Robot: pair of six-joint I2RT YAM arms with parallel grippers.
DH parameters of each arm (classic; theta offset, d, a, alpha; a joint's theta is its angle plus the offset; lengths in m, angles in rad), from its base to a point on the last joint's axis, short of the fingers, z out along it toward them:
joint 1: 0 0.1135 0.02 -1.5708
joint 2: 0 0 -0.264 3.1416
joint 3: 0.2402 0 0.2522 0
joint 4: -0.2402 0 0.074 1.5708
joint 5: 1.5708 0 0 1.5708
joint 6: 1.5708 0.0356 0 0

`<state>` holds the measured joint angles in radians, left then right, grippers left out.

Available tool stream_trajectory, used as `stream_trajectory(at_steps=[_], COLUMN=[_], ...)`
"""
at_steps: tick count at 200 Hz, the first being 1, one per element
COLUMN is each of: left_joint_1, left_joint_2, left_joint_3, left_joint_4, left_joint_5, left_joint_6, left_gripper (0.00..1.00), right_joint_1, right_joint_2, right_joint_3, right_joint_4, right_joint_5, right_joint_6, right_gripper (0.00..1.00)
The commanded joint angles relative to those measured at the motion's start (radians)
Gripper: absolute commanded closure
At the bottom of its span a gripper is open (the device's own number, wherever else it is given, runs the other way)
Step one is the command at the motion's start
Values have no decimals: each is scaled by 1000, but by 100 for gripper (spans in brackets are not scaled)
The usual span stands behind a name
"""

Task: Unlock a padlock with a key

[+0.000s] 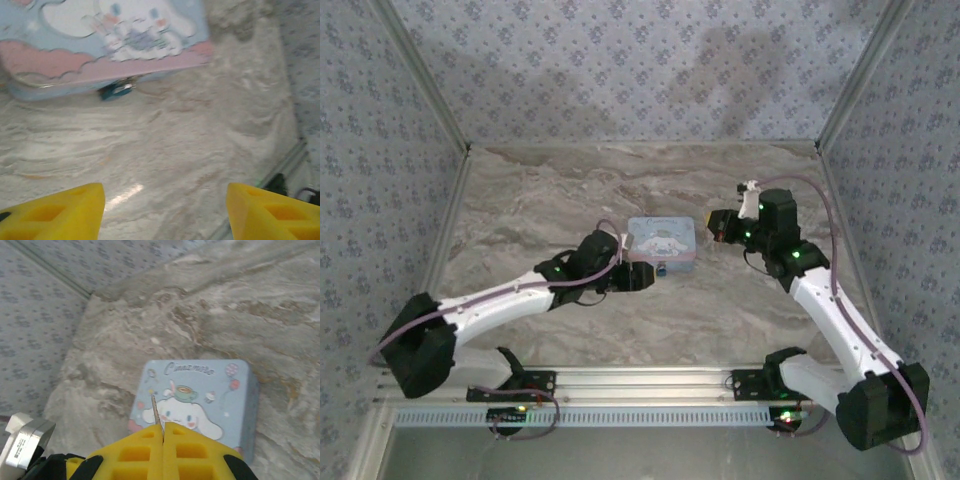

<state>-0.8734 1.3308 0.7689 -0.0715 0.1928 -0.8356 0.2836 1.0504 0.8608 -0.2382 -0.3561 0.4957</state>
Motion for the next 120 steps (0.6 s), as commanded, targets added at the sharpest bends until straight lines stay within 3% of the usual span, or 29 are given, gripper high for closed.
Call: stream_trajectory(at_steps=[1,67,120], left_joint_1=[-3,84,128], left_joint_2=[47,226,292], left_joint_3=[21,65,155], left_joint_4=[118,254,258], left_joint_5=[-19,-41,-24], left_joint_6=[-15,7,63], left_gripper=[33,32,31], right_joint_1=[-2,17,34], right_joint_2=[27,86,157], right_joint_3=[-3,-34,-43], right_joint_4=[-23,-1,16], right_joint_5=[95,163,205], right_joint_6=[-49,-58,-76], right_gripper=[100,100,100])
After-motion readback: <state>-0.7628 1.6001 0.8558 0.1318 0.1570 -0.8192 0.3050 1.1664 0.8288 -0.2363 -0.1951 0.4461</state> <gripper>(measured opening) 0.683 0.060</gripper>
